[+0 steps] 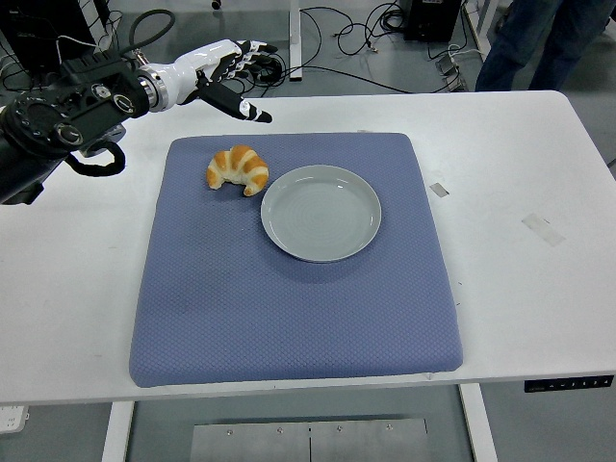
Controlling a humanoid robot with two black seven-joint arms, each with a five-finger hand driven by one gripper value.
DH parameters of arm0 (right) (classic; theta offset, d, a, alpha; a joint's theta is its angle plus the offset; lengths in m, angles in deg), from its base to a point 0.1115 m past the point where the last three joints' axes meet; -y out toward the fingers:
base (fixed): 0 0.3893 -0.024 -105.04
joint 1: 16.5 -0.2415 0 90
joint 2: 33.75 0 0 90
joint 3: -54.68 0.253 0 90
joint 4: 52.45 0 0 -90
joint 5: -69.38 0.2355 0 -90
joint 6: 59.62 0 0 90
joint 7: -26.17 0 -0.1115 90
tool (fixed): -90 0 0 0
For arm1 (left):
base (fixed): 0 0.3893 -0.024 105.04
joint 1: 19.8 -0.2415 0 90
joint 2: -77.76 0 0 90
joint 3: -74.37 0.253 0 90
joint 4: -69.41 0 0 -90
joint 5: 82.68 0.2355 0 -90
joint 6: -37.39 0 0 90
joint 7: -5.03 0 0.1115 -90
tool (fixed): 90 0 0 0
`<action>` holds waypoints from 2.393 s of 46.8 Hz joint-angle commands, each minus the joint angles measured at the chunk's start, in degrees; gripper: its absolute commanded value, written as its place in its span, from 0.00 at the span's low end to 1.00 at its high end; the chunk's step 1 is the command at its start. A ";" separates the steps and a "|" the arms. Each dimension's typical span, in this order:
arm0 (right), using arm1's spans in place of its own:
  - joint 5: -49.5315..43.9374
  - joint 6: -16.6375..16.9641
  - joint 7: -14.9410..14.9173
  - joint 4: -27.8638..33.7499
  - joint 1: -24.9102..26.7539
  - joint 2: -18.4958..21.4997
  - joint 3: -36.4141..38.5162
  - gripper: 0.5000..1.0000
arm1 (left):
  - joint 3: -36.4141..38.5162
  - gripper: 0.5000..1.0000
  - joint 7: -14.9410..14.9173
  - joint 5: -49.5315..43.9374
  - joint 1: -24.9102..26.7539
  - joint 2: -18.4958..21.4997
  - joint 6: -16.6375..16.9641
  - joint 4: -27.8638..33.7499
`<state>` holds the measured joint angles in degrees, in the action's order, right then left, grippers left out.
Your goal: Place the bread on the plate
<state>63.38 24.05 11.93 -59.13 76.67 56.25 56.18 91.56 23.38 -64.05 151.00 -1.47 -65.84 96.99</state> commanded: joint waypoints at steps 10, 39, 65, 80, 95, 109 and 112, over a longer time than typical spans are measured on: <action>-0.06 0.00 0.00 0.00 -0.01 0.00 0.00 1.00 | 0.12 0.96 -0.24 16.00 0.94 1.09 -0.84 2.82; -0.06 0.00 0.00 0.00 -0.01 0.00 0.00 1.00 | 12.08 0.96 0.20 21.02 4.37 3.11 -5.94 2.65; -0.06 0.00 0.00 0.00 -0.01 0.00 0.00 1.00 | 11.55 0.95 -3.23 21.02 -0.91 -0.49 1.62 -0.87; -0.06 0.00 0.00 0.00 -0.01 0.00 0.00 1.00 | 9.18 0.94 -3.23 21.02 -3.37 -2.43 4.96 -2.63; 0.03 0.00 0.00 0.00 -0.01 0.00 0.00 1.00 | 8.38 0.76 -3.14 21.11 -4.51 -3.39 5.67 -2.63; 0.03 0.00 0.00 0.00 -0.01 0.00 0.00 1.00 | 8.47 0.53 -3.32 21.19 -4.95 -3.66 5.84 -2.63; -0.06 0.00 0.00 0.00 -0.01 0.00 0.00 1.00 | 8.47 0.52 -3.32 21.11 -4.95 -3.66 5.67 -2.63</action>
<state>63.39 24.05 11.93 -59.13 76.66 56.25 56.18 100.03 20.07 -42.89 146.06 -5.15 -59.96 94.36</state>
